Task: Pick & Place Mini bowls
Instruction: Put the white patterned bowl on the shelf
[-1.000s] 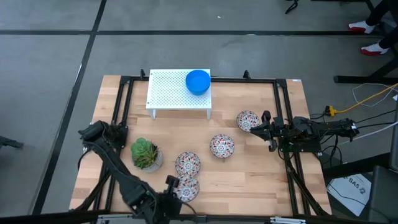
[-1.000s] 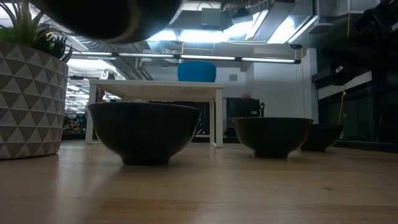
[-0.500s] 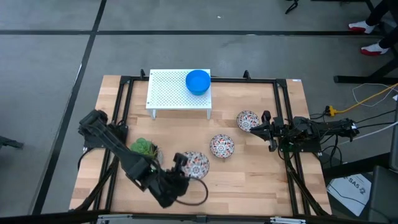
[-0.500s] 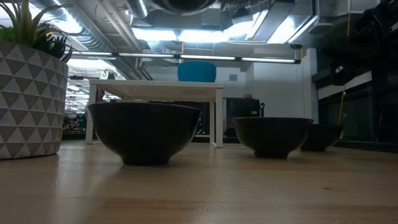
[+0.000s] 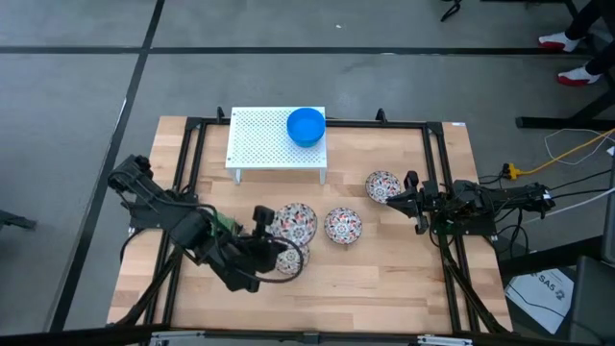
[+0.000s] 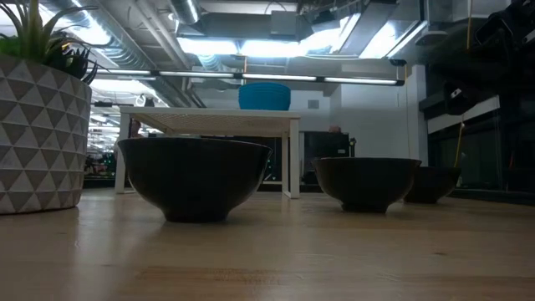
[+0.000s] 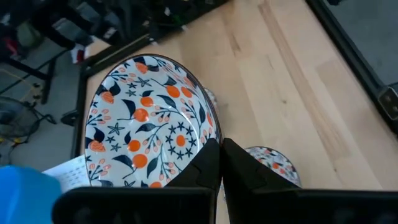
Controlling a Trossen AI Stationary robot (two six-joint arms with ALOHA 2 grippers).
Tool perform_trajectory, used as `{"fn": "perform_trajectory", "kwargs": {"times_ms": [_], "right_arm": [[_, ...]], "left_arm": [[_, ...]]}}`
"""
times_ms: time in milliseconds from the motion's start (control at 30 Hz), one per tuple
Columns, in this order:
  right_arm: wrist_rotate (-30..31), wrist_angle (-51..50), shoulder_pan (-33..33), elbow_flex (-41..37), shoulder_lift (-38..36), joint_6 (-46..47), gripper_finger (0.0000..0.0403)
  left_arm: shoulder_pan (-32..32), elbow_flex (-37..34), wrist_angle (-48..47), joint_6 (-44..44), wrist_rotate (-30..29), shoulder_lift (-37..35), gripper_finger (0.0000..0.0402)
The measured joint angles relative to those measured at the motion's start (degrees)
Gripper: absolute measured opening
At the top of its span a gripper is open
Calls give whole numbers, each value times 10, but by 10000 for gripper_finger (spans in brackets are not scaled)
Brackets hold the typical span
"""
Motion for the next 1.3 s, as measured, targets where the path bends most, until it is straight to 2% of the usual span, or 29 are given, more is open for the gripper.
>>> {"fn": "perform_trajectory", "kwargs": {"times_ms": [300, 733, 1300], "right_arm": [[0, 0, 0, 0, 0, 0, 52], [0, 0, 0, 0, 0, 0, 52], [0, 0, 0, 0, 0, 0, 52]], "left_arm": [[44, 0, -7, 0, -21, -37, 3], [185, 0, -65, -13, -85, -77, 3], [317, -6, -141, -91, -95, -79, 3]]}}
